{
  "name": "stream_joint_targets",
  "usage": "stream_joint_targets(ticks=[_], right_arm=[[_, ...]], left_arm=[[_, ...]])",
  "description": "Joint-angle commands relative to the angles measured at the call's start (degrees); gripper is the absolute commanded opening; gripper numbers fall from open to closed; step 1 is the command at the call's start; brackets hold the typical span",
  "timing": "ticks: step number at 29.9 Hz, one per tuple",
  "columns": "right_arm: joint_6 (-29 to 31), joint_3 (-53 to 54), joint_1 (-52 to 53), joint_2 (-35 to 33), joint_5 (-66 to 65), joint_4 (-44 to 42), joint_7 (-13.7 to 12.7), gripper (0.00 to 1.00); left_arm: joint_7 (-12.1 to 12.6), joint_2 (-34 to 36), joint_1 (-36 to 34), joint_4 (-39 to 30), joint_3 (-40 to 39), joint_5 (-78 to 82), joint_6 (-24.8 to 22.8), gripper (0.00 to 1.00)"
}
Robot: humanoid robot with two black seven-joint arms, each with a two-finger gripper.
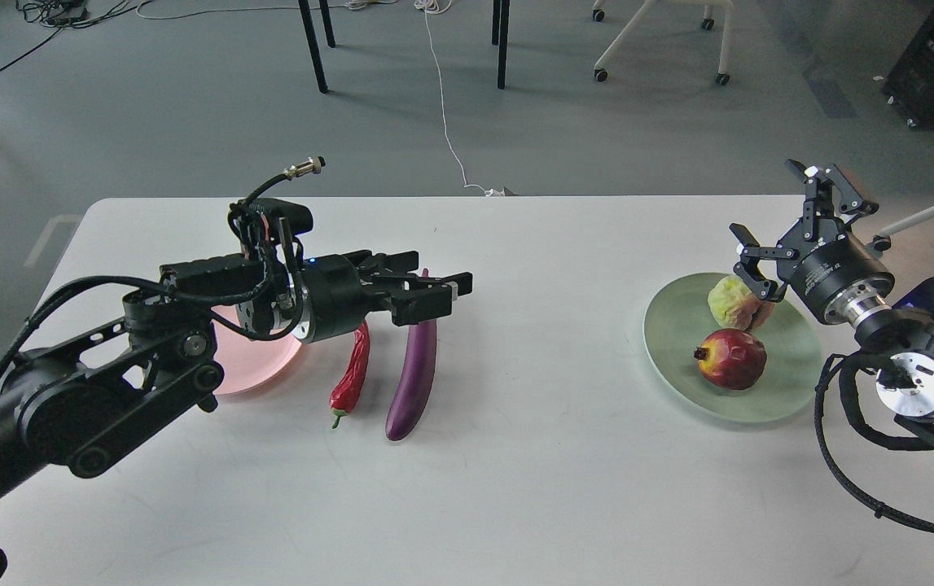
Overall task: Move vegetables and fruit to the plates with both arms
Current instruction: 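Reach the left gripper to the purple eggplant and grasp it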
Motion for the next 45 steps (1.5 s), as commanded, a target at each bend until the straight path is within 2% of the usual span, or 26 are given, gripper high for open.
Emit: stream_joint_targets(ticks=[1,5,11,22,31,40,43,45], right_arm=[[-0.1,0.0,0.0,-0.1,0.0,0.1,0.0,0.98],[-0.2,0.0,-0.3,-0.8,0.0,0.2,0.0,0.98],[0.0,-0.1,-0.7,-3.5,-0.1,0.9,0.0,0.98],[0.1,-0.3,-0.8,-3.7,-0.4,1.1,0.0,0.98],[0.1,-0.4,-1.1,-3.6,-0.5,1.1,0.0,0.98],[0.1,-0.5,-1.3,-3.7,-0.6,1.0,0.0,0.98],[0.1,-0.4,-1.3,-3.7,-0.6,1.0,0.0,0.98],[0.1,-0.5,-1.3,-3.7,-0.6,1.0,0.0,0.98]], left_arm=[[3.4,-3.0,-9.3,5.2,9.9,0.7,-1.0,0.98],[3.9,-6.5,-13.8,11.6,17.9,0.7,-1.0,0.98],[3.9,-9.2,-13.5,19.3,20.9,0.6,-1.0,0.98],[4.9,-13.1,-13.2,26.1,23.9,0.2,-1.0,0.98],[5.2,-13.0,-12.8,26.8,24.9,0.2,-1.0,0.96],[7.1,-13.1,-11.4,26.8,24.8,-0.3,-1.0,0.93],[7.1,-13.1,-11.0,26.8,24.6,-0.5,-1.0,0.88],[7.1,-13.1,-11.0,26.8,24.6,-2.0,-1.0,0.76]])
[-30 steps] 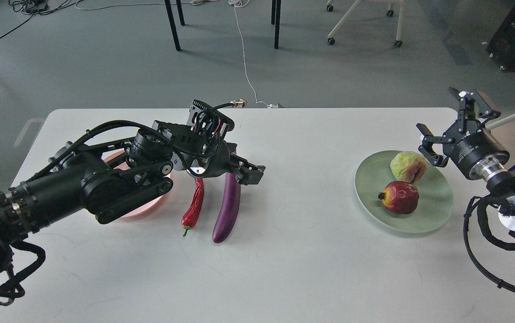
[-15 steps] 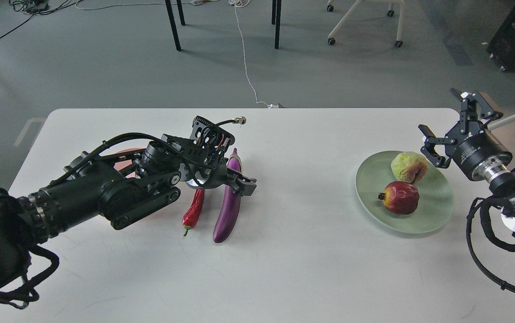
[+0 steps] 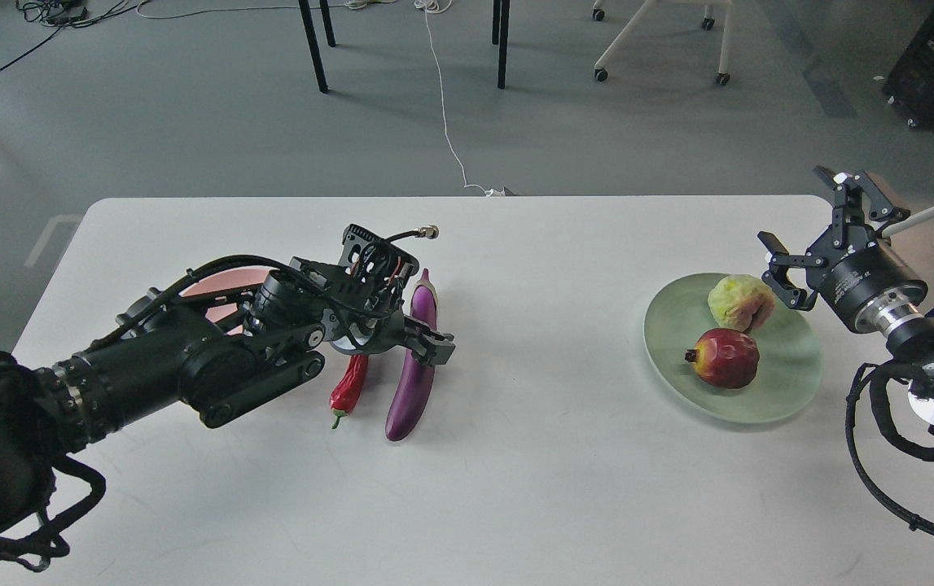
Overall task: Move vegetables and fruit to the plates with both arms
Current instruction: 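Reach the left gripper to the purple eggplant and grasp it, then lift the eggplant onto the pink plate and release it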
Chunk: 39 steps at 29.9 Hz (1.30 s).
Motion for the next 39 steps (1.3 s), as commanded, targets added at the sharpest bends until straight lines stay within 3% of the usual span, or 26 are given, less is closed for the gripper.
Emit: stream_joint_targets(ticks=[1,4,5,7,11,21,26,35,39], right_arm=[[0.0,-0.1,0.0,0.0,-0.1,0.0,0.0,0.98],[0.0,-0.3,-0.2,0.0,-0.1,0.0,0.0,0.98],[-0.1,-0.3,-0.4,0.0,-0.2,0.0,0.0,0.98],[-0.1,-0.3,-0.4,0.0,-0.2,0.0,0.0,0.98],[-0.3,-0.4,-0.4,0.0,-0.2,0.0,0.0,0.98],[-0.5,-0.4,-0.4,0.1,-0.2,0.0,0.0,0.98],[-0.5,-0.4,-0.4,0.3,-0.2,-0.1,0.0,0.98],[-0.5,-0.4,-0.5,0.8,-0.3,-0.1,0.0,0.98],[-0.5,-0.4,-0.6,0.8,-1.0,0.0,0.0,0.98]], left_arm=[[0.0,-0.1,0.0,-0.1,-0.2,-2.8,0.0,0.72],[0.6,-0.1,0.0,-0.2,-0.2,-5.6,0.0,0.60],[1.5,-0.3,-0.1,-0.5,-0.2,-8.5,0.0,0.44],[3.3,-0.8,-0.1,-0.6,-0.2,-11.5,0.0,0.24],[7.5,-2.2,-0.2,-1.1,-1.0,-15.0,0.0,0.10],[12.3,-1.6,-6.7,-4.9,-3.5,-30.1,0.0,0.08],[10.5,7.8,-9.8,-6.9,-2.8,-31.7,0.0,0.08],[-1.4,29.3,-6.2,-8.9,5.1,-22.9,0.0,0.09],[-3.0,33.1,-1.4,-8.8,5.3,-20.4,0.0,0.11]])
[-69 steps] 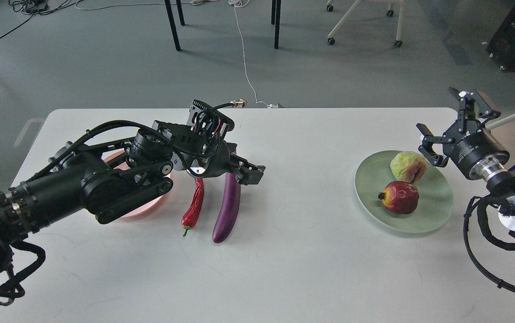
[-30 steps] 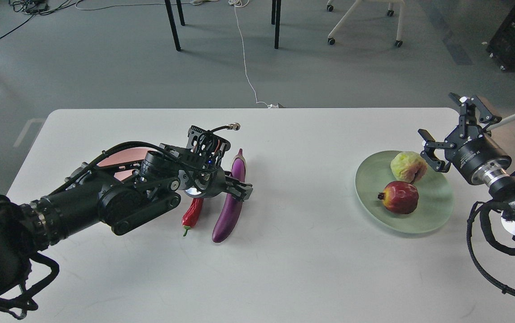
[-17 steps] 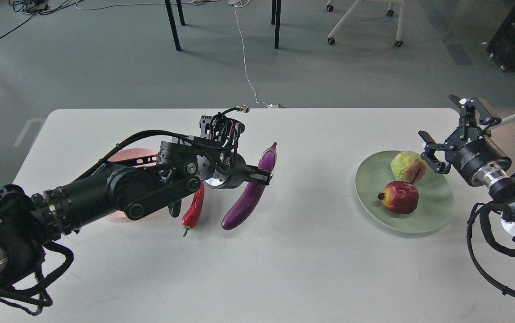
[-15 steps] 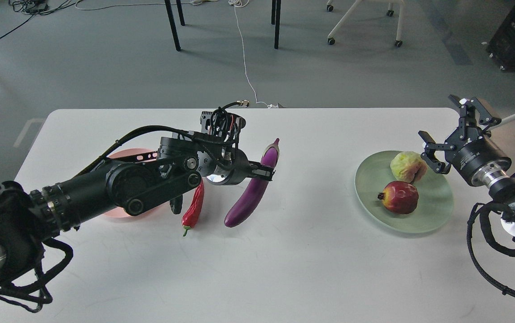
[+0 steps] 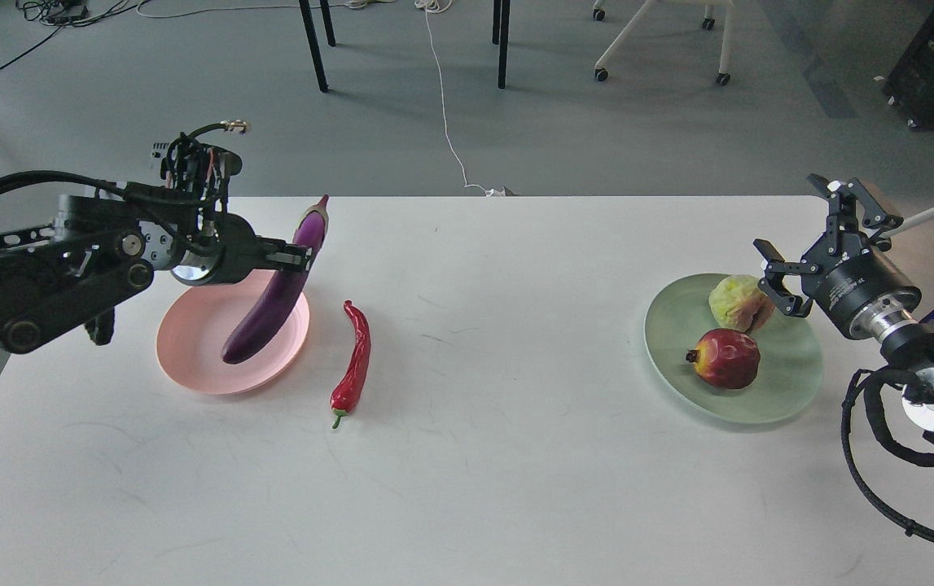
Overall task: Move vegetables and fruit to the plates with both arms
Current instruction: 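Lift the eggplant onto the pink plate and release it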
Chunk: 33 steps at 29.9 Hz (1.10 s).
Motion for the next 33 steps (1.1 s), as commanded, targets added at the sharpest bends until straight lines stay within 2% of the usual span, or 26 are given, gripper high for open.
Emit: stream_joint_targets(ticks=[1,6,7,9,11,13,18,20,24,28,33], right_arm=[[0.0,0.0,-0.1,0.0,-0.3,0.0,0.0,0.98],[0.0,0.0,-0.2,-0.1,-0.4,0.0,0.0,0.98],[0.0,0.0,-0.2,-0.1,-0.4,0.0,0.0,0.98],[0.0,0.0,-0.3,-0.1,-0.4,0.1,0.0,0.98],[0.0,0.0,-0.3,-0.1,-0.4,0.1,0.0,0.98],[0.0,0.0,-0.3,-0.1,-0.4,0.1,0.0,0.98],[0.0,0.0,-0.3,-0.2,-0.4,0.1,0.0,0.98],[0.0,0.0,-0.3,-0.2,-0.4,0.1,0.0,0.98],[0.0,0.0,-0.4,-0.2,-0.4,0.1,0.0,0.98],[0.0,0.0,-0.5,-0.3,-0.4,0.3,0.0,0.98],[0.0,-0.1,-0.7,-0.6,-0.5,0.3,0.0,0.98]], left_arm=[[-1.3,3.1,3.6,0.2,0.2,1.4,0.0,0.13],[-1.8,3.3,5.5,0.5,-0.3,1.3,0.0,0.28],[-1.8,3.2,5.7,0.5,-0.5,1.1,0.0,0.35],[-1.9,2.9,5.7,0.6,-0.5,1.1,0.3,0.53],[-2.1,2.7,5.7,0.8,-0.5,1.0,2.6,0.71],[-2.9,2.8,5.6,0.7,-0.5,0.9,3.2,1.00],[-3.3,3.1,3.3,0.2,-0.9,0.7,3.1,1.00],[-4.2,3.2,1.5,-0.9,-1.5,0.7,3.1,1.00],[-5.4,3.1,0.0,-8.4,-3.4,0.4,3.0,1.00],[-4.0,0.0,0.9,-13.9,-4.2,-0.9,2.7,1.00],[1.5,-5.5,5.3,-14.5,-4.0,-0.6,3.2,1.00]])
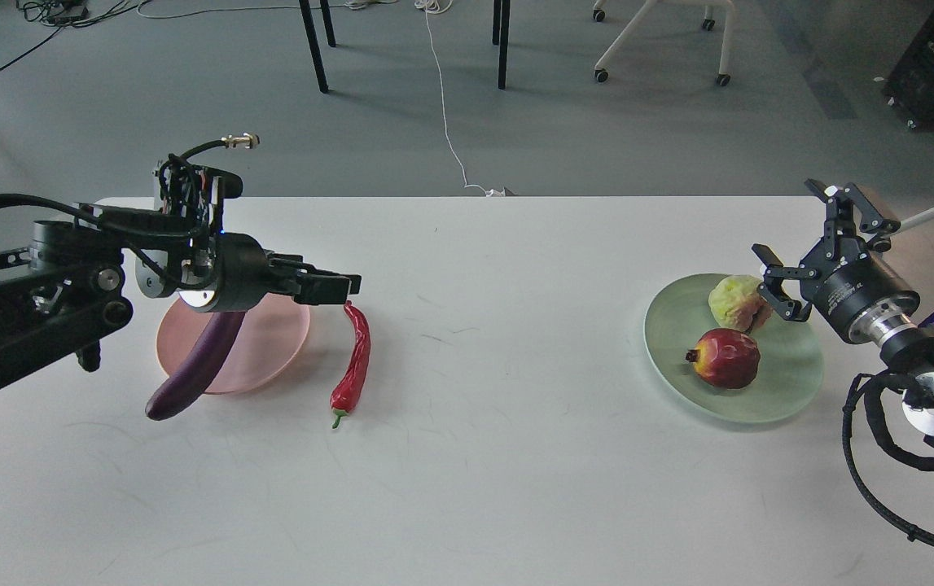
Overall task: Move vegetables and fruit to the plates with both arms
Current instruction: 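Lower the left gripper onto the red chili pepper and grasp it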
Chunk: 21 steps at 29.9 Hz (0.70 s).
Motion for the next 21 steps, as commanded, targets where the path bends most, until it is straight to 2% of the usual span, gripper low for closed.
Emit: stream_joint_targets(ticks=[1,11,21], right_arm=[[0.0,-0.1,-0.1,-0.2,0.0,0.0,0.0,0.98],[0.0,-0.1,-0.8,-0.2,0.0,0.0,0.0,0.98],[0.0,0.1,-0.8,-0.2,0.0,-0.1,0.0,0.98]], left_arm=[[3.3,-3.7,3.3,-0.2,0.0,0.3,0.5,1.00],[4.1,-5.2,6.5,1.0,0.3,3.9,0.8,1.00],[3.8,-5.7,8.7,3.3,0.2,7.9,0.9,0.97]])
